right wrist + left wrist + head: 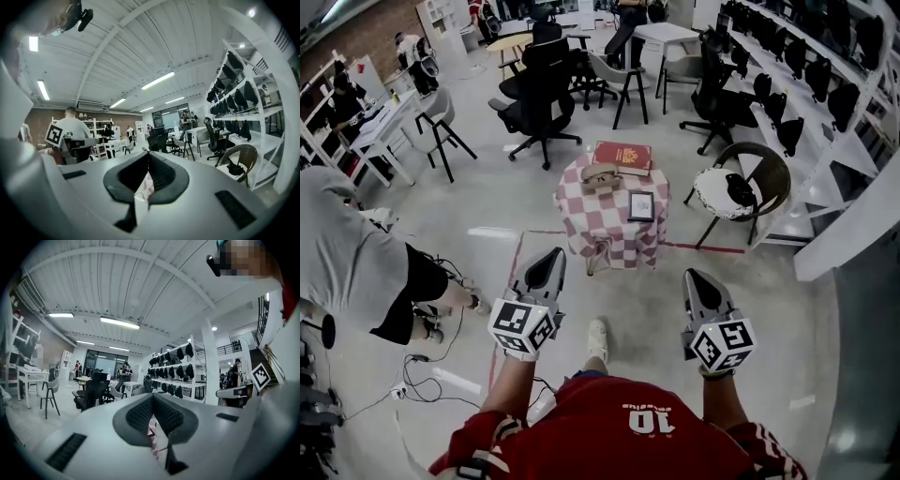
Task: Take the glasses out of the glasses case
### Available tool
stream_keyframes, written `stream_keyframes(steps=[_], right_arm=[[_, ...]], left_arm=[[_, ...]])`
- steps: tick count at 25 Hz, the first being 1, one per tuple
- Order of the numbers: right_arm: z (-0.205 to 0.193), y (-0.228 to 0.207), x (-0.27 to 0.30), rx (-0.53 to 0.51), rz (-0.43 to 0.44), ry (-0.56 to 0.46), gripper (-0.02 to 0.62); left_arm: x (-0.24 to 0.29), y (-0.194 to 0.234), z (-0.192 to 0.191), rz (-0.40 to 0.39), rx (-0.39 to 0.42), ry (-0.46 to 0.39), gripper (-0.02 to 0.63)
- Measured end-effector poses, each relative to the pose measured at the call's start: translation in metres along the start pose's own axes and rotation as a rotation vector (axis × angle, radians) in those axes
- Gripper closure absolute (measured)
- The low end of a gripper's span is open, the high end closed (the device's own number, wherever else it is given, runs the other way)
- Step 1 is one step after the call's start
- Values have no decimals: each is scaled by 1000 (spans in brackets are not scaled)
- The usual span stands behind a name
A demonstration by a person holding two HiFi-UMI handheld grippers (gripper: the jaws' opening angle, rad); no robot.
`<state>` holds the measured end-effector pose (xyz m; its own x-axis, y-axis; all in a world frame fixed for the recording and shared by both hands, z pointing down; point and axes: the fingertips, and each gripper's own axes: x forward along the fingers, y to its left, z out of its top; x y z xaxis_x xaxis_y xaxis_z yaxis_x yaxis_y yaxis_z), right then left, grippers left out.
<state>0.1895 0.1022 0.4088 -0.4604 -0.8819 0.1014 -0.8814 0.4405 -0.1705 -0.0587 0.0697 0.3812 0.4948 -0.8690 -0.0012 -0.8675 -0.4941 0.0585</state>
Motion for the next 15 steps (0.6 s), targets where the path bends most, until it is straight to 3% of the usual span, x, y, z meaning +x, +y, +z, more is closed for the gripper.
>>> stream_keyframes(steps=[15], right_arm=[[69,-12,168,-32,26,5,580]], left_arm=[[112,118,33,-11,-72,-17,598]])
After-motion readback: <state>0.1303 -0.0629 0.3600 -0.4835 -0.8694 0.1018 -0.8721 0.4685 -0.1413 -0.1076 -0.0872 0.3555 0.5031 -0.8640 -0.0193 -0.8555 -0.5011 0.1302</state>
